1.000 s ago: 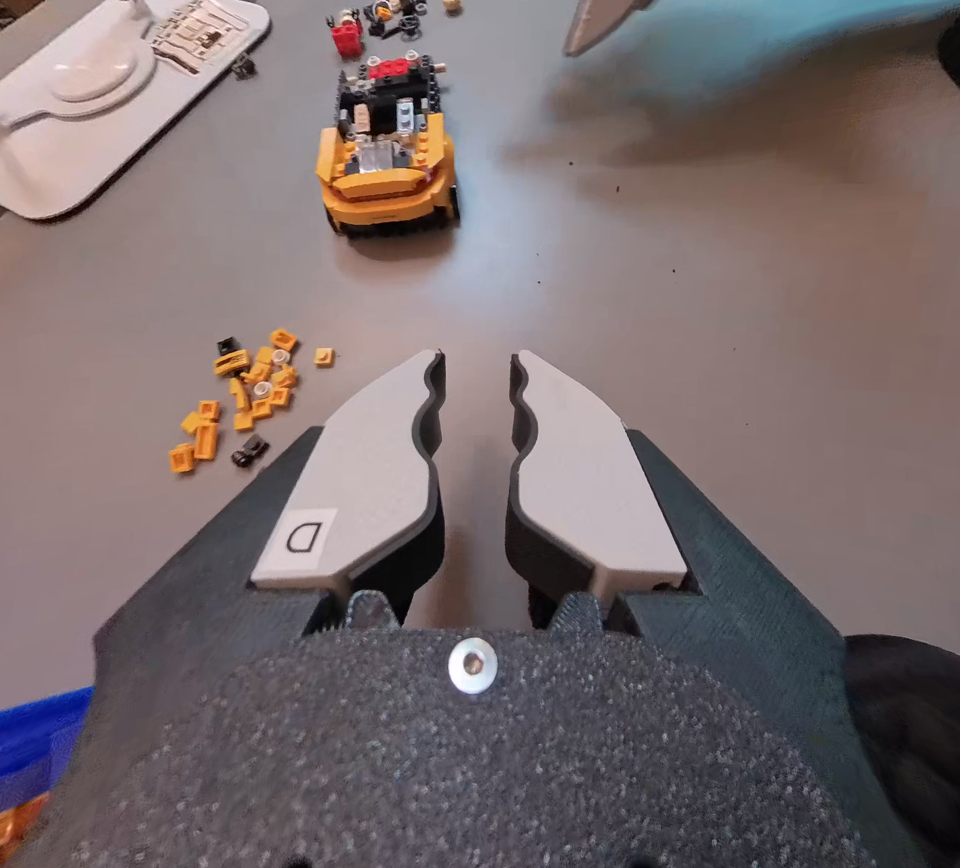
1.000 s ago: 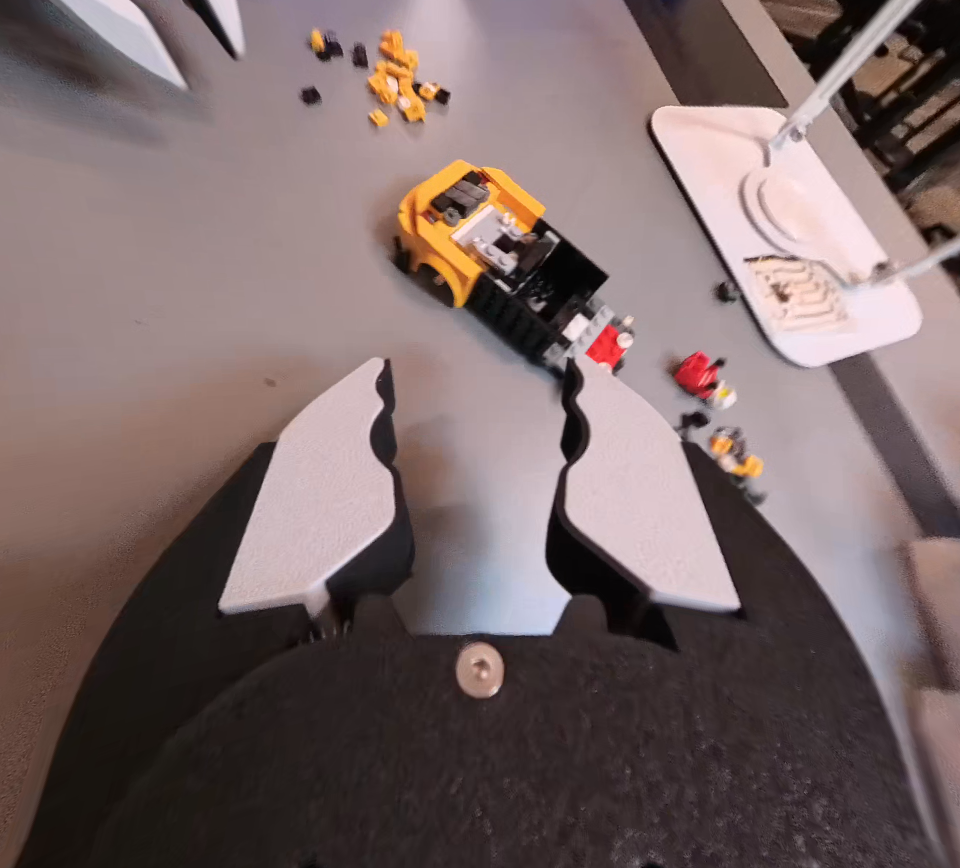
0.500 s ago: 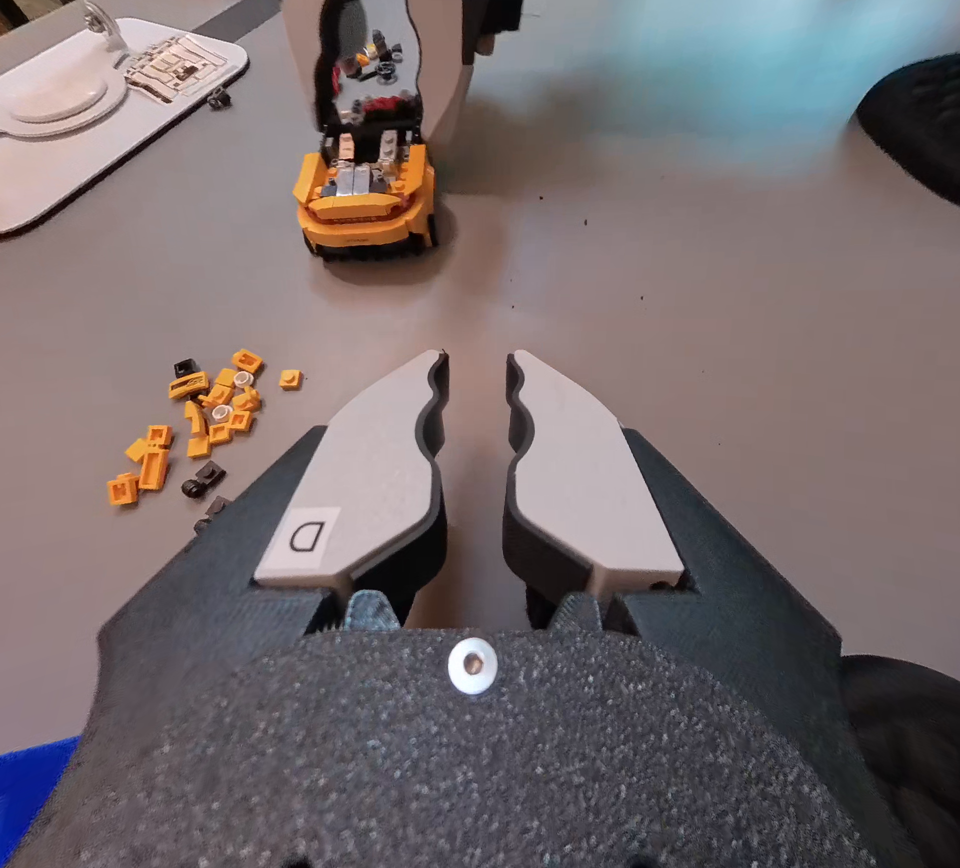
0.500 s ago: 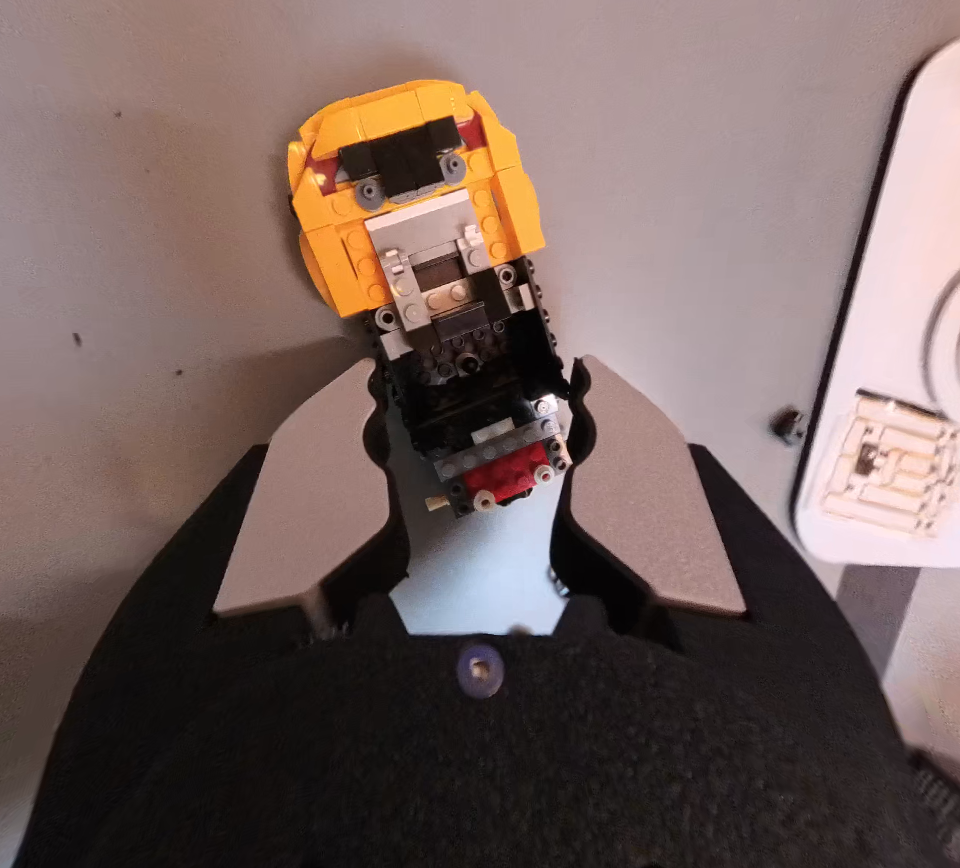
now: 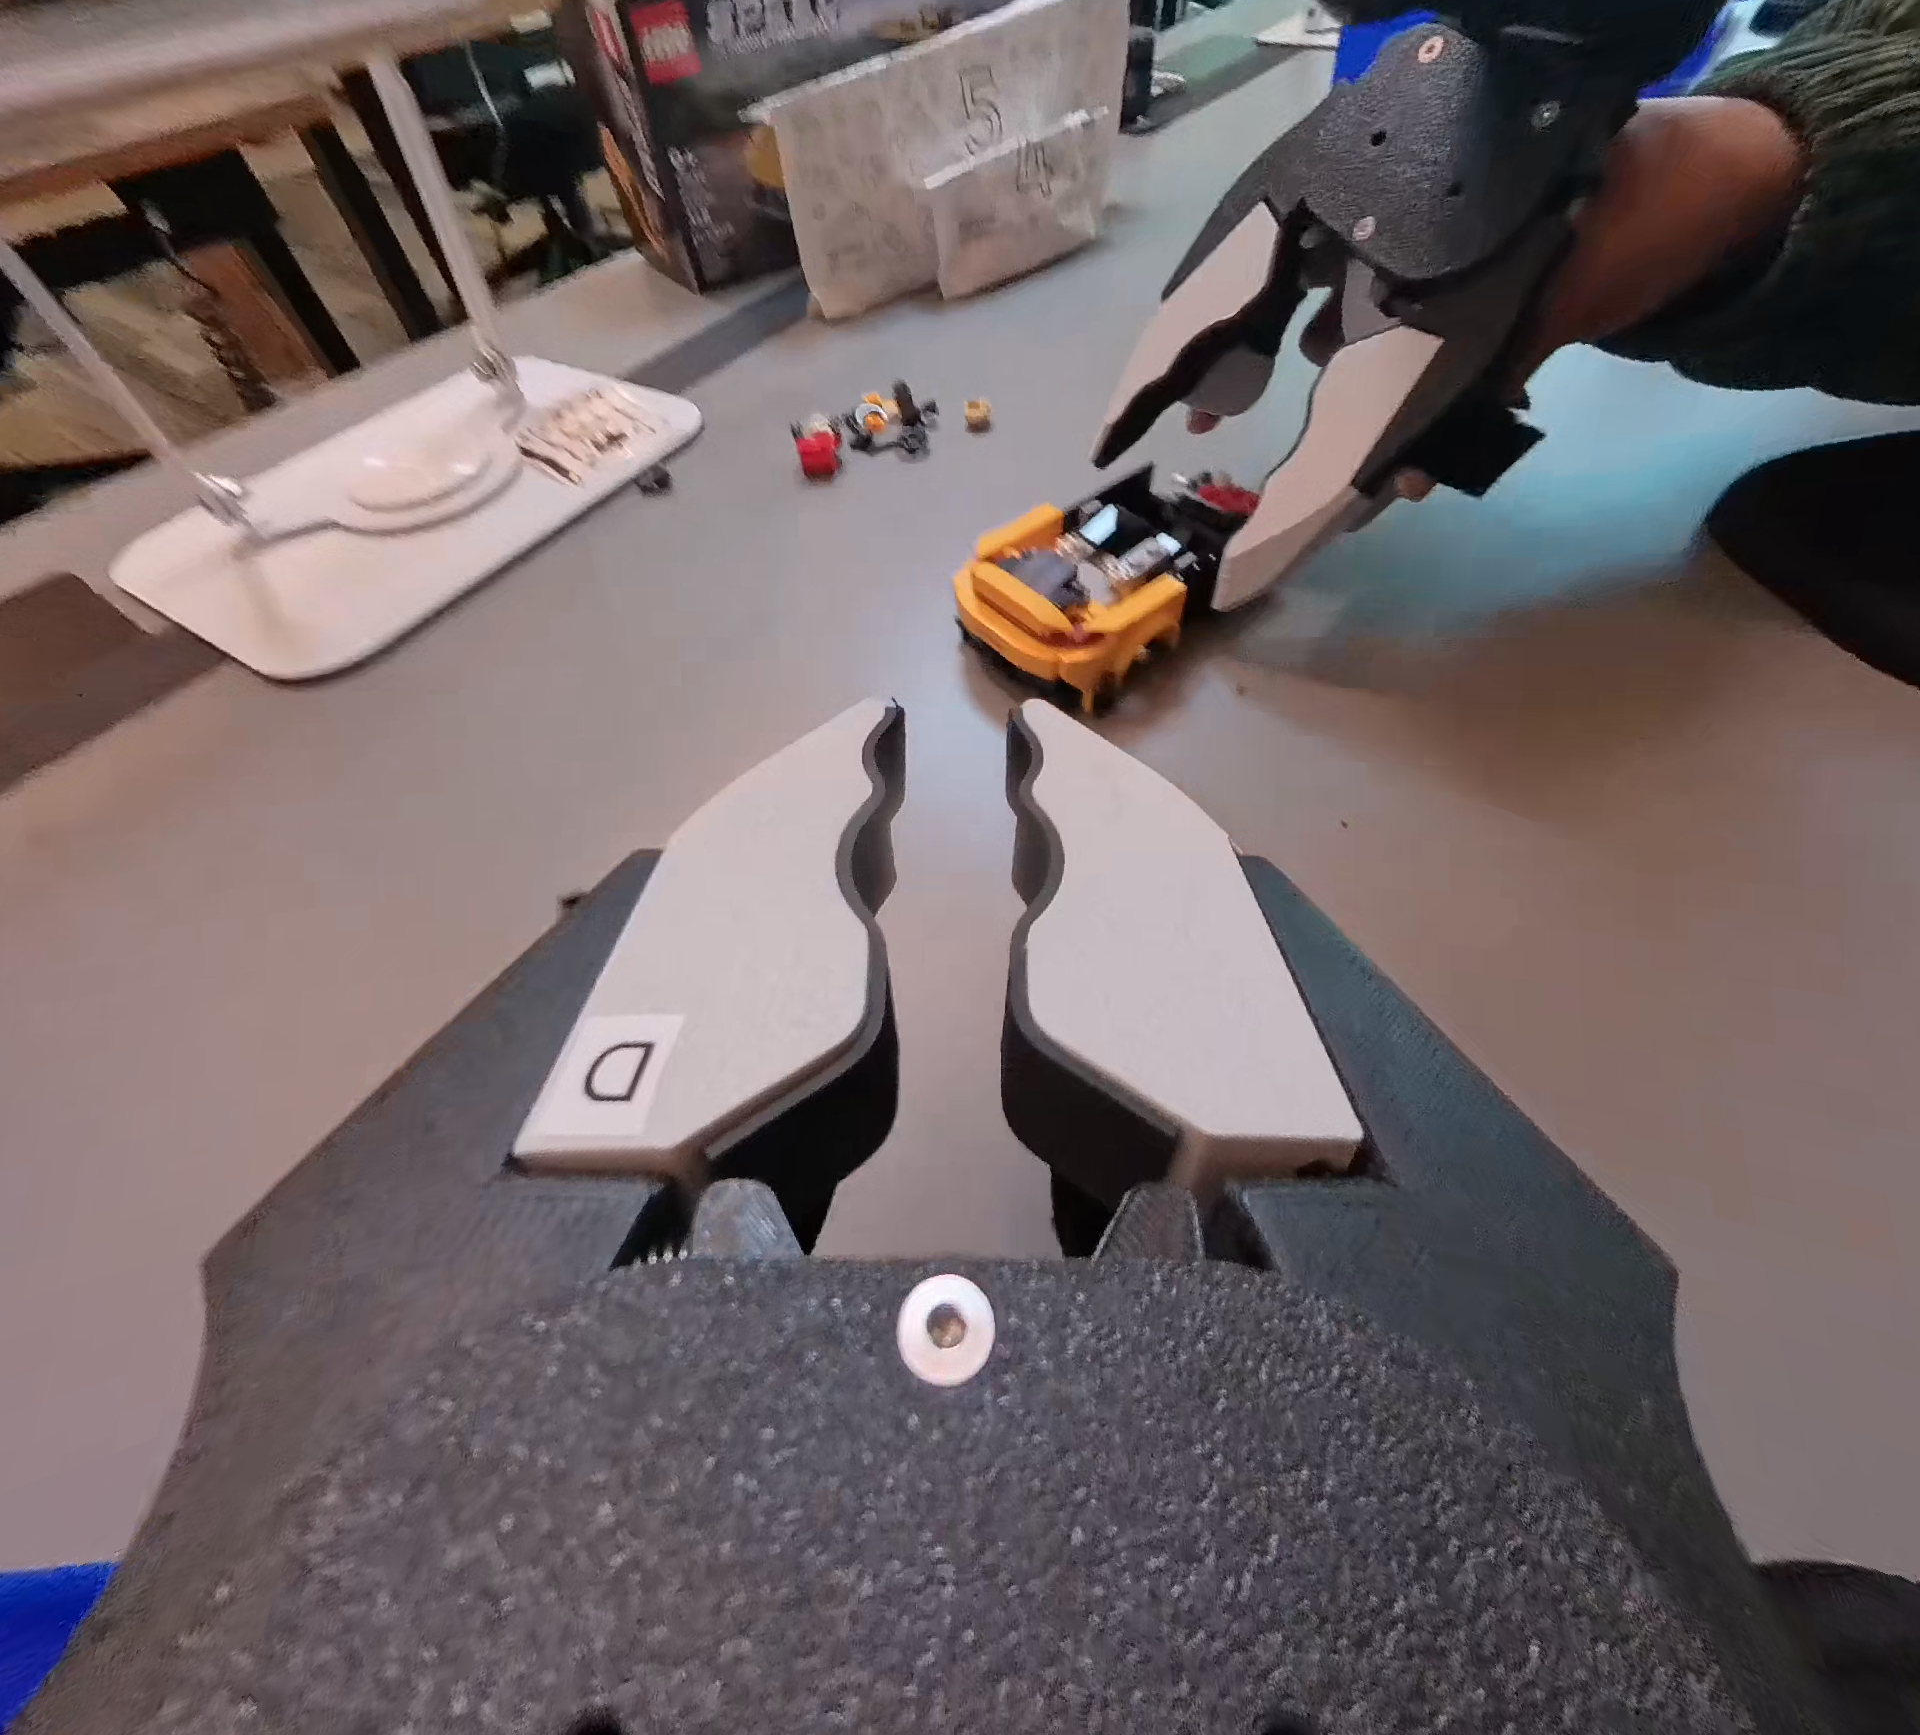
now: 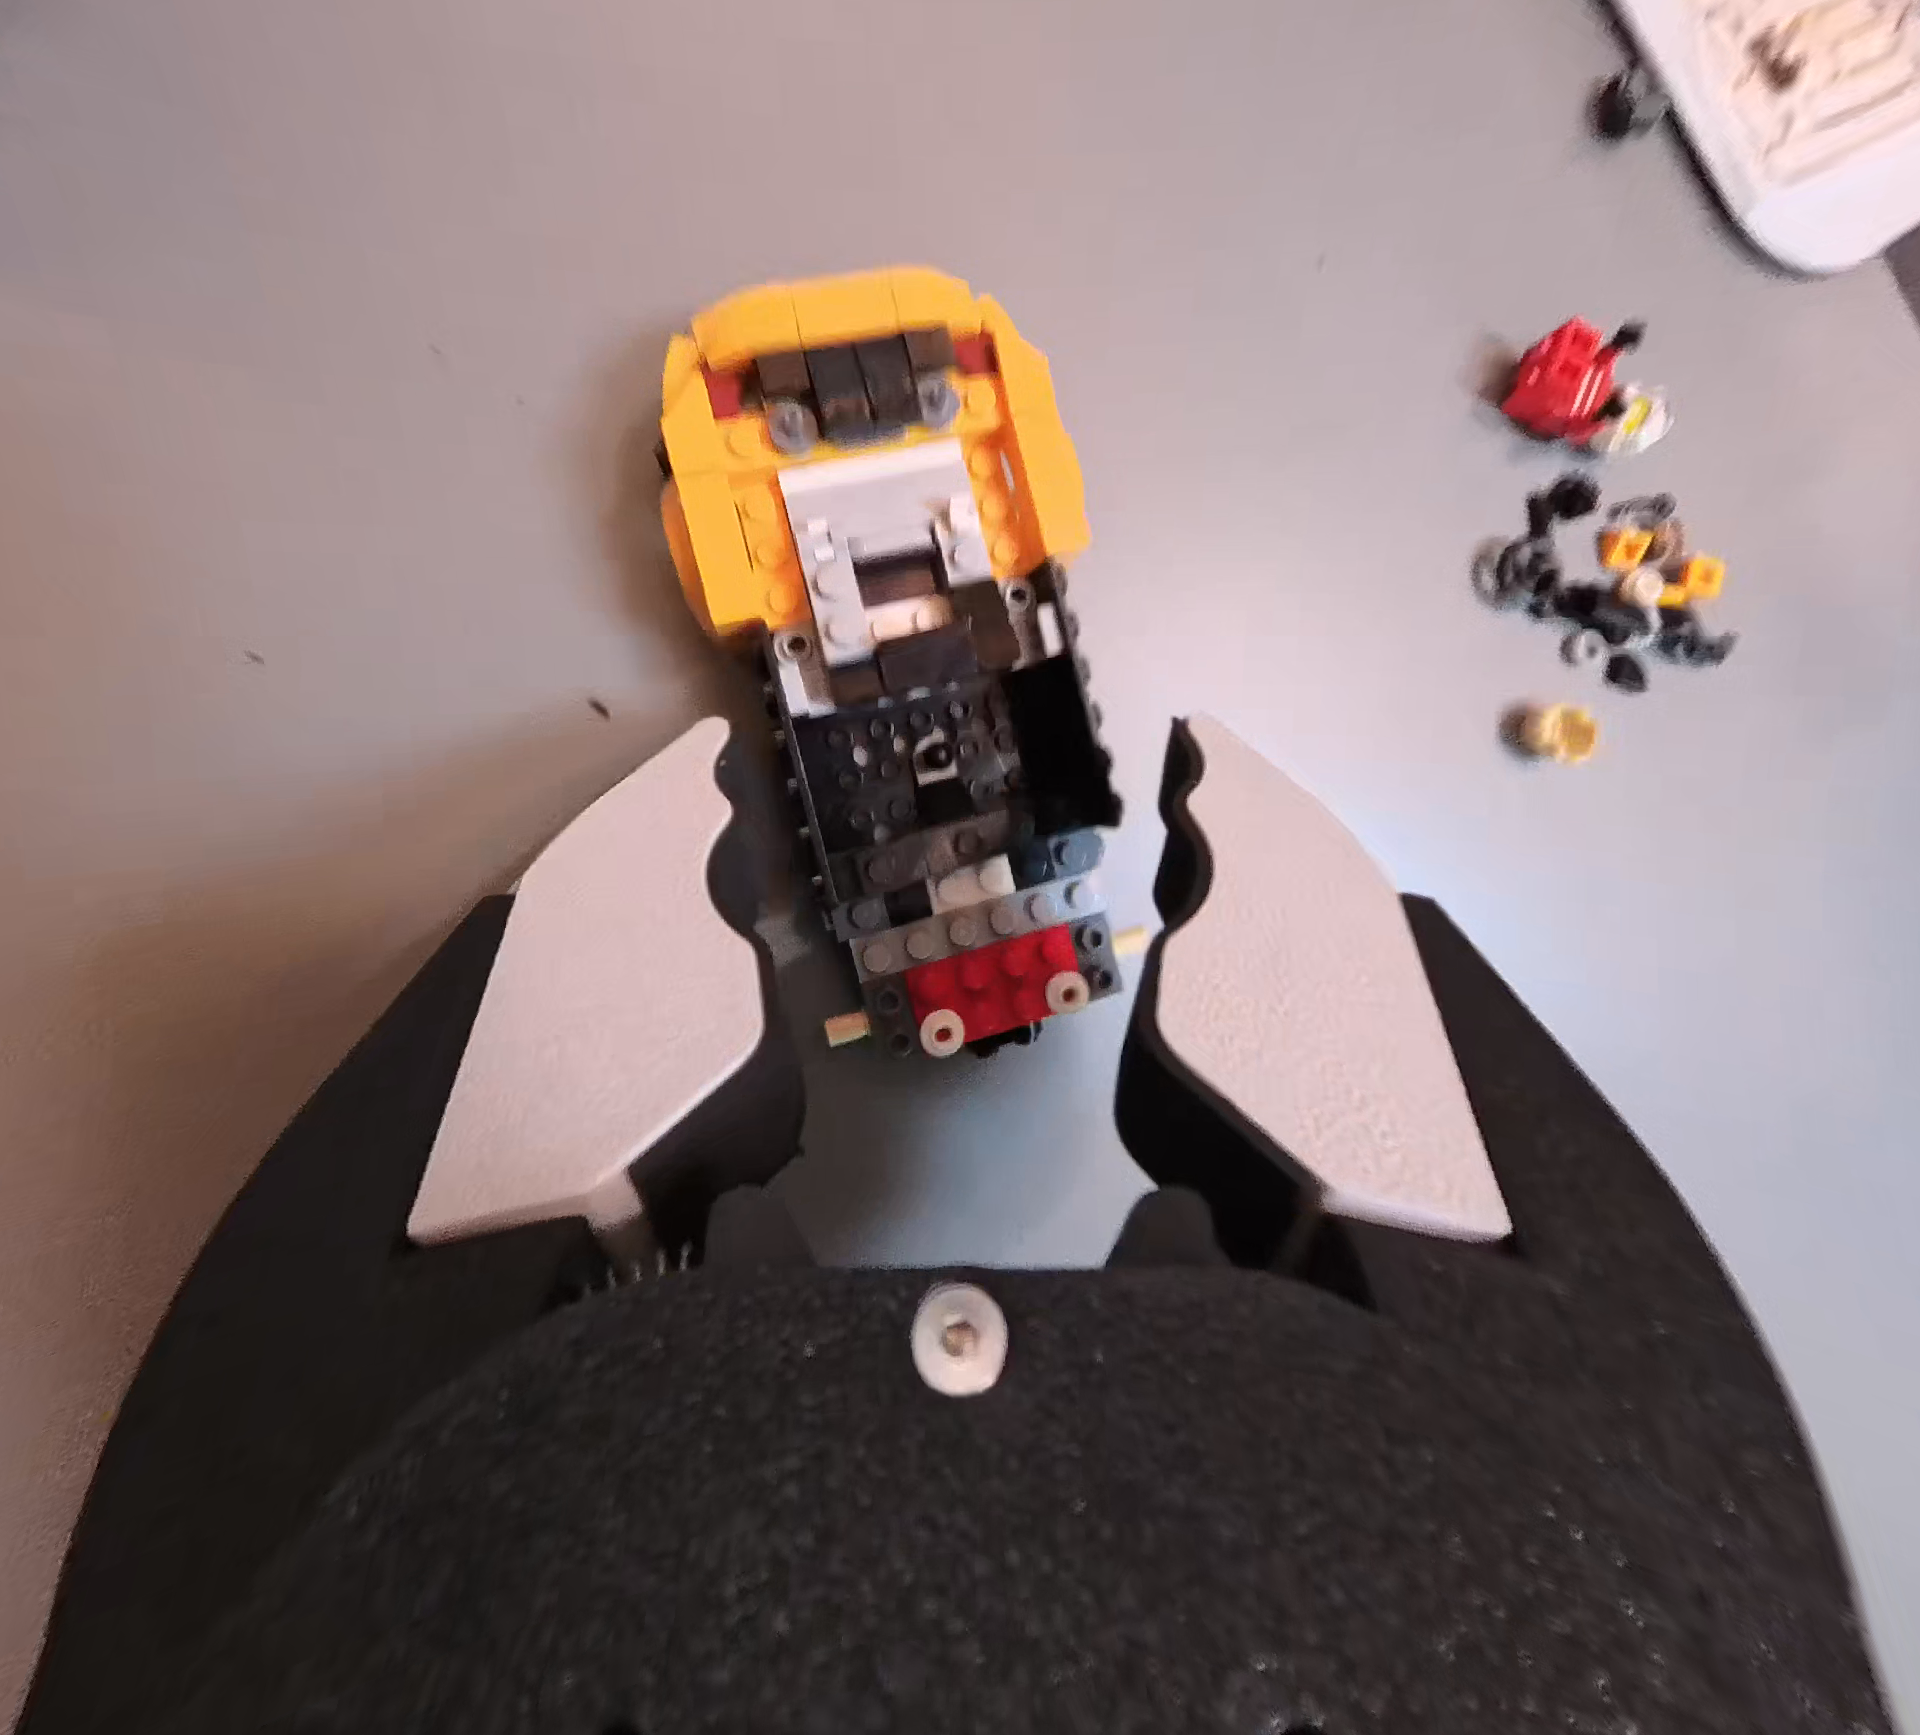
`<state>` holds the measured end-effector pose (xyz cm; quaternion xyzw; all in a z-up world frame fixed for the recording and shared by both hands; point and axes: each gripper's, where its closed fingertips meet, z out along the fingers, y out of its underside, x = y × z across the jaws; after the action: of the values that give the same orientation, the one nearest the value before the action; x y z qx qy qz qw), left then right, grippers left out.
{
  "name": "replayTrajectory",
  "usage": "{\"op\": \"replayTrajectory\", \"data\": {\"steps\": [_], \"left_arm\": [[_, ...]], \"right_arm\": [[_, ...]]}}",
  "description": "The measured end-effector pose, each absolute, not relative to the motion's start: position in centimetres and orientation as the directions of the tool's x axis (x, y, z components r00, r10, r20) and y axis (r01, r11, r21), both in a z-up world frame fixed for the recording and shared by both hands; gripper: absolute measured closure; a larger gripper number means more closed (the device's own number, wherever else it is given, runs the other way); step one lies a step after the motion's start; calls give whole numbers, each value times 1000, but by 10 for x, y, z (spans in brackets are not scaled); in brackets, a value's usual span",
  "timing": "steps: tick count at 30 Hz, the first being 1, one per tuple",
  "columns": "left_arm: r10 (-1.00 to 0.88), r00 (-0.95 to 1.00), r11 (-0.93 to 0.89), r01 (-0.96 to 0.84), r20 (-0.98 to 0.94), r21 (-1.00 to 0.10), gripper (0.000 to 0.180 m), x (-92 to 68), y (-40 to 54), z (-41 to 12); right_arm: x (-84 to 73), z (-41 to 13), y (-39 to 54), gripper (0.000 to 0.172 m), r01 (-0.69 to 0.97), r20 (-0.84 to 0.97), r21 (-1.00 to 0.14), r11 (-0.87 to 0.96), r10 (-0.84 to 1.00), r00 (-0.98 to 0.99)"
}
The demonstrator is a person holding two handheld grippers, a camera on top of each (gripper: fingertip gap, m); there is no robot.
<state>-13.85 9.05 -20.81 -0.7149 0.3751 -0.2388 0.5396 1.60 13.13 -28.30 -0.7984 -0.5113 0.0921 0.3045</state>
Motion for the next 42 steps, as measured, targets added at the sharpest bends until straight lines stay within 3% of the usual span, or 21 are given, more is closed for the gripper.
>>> {"op": "replayTrajectory", "data": {"steps": [4, 9, 14, 18, 20, 22, 31, 36, 39, 42], "left_arm": [[-753, 645, -34, -239, -132, -970, 162, -147, 103, -165], [-749, 657, 25, -101, -86, -995, 163, -138, 125, -120], [-760, 648, 21, -64, -58, -998, 165, -131, 132, -125], [-746, 663, 19, -80, -67, -997, 166, -134, 133, -143], [-736, 672, 27, -84, -77, -996, 166, -135, 135, -144], [-716, 693, 40, -77, -82, -996, 167, -139, 140, -140], [-565, 818, 116, -52, -109, -992, 169, -172, 157, -112], [-551, 826, 127, -52, -114, -991, 169, -177, 157, -109], [-548, 826, 136, -67, -131, -988, 169, -178, 155, -110], [-555, 822, 131, -62, -125, -989, 169, -176, 157, -112]], "right_arm": [[-4, -208, 166, 91, 649, 243, -745, -154, 843, 480], [-29, -96, 265, 88, 568, 481, -819, 82, 639, 601], [-16, -45, 370, 109, 505, 496, -858, 98, 417, 762], [18, -55, 427, 133, 394, 350, -916, -78, 324, 879], [13, -65, 435, 155, 338, 276, -935, -103, 387, 880], [9, -66, 438, 165, 319, 264, -945, -75, 406, 875], [55, -94, 424, 172, 22, -18, -993, -119, 322, 947], [69, -145, 415, 172, -133, -195, -966, -223, 287, 938], [67, -128, 402, 171, -176, -208, -977, -123, 339, 917], [48, -104, 404, 134, -178, -221, -974, -142, 410, 885]]}}
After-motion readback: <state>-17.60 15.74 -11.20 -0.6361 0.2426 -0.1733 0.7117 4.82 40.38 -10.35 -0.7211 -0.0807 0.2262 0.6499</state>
